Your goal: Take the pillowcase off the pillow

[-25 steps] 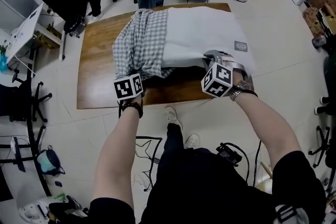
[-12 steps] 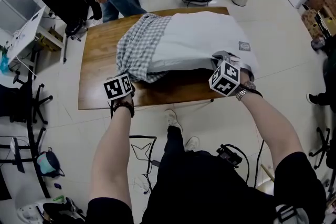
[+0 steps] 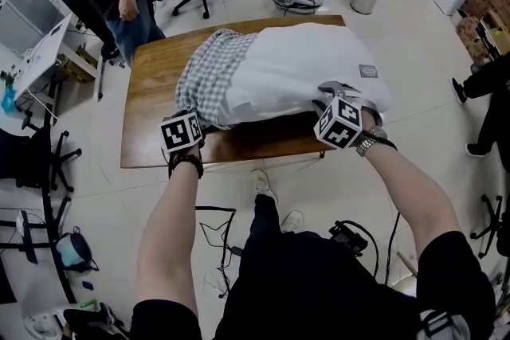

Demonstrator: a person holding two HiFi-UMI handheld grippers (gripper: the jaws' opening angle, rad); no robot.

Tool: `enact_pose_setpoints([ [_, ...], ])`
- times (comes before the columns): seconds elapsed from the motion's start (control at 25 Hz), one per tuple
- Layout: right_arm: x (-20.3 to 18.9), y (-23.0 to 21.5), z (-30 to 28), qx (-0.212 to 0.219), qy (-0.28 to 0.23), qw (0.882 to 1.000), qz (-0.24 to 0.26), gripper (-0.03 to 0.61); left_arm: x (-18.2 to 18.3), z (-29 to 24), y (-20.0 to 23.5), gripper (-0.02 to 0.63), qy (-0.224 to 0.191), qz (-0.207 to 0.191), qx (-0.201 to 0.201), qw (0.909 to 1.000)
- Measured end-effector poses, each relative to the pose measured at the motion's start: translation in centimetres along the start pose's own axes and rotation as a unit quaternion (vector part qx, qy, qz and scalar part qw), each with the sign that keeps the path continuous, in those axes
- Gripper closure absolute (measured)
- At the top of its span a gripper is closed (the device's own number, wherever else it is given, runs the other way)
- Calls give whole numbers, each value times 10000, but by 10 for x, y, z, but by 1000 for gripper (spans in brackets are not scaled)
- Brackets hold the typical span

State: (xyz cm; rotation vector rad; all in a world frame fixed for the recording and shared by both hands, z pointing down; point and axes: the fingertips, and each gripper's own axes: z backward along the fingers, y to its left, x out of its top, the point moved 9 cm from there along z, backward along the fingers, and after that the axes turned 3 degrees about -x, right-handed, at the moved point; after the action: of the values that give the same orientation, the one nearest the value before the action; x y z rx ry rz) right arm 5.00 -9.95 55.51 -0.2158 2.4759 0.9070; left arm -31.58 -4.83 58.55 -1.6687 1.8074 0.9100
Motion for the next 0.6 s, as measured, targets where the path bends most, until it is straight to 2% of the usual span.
enact_pose_setpoints([
  [0.16, 13, 4, 21, 232, -448, 9987, -14, 419, 12, 20, -2, 453, -323, -169, 247, 9990],
  [0.36, 11, 25, 40, 247, -736, 9970, 23, 417, 8, 46, -24, 446, -612, -289, 258, 9974],
  [0.6, 19, 22, 51, 188, -841, 9963, -59, 419, 17, 63, -45, 446, -725, -590, 48, 9956],
])
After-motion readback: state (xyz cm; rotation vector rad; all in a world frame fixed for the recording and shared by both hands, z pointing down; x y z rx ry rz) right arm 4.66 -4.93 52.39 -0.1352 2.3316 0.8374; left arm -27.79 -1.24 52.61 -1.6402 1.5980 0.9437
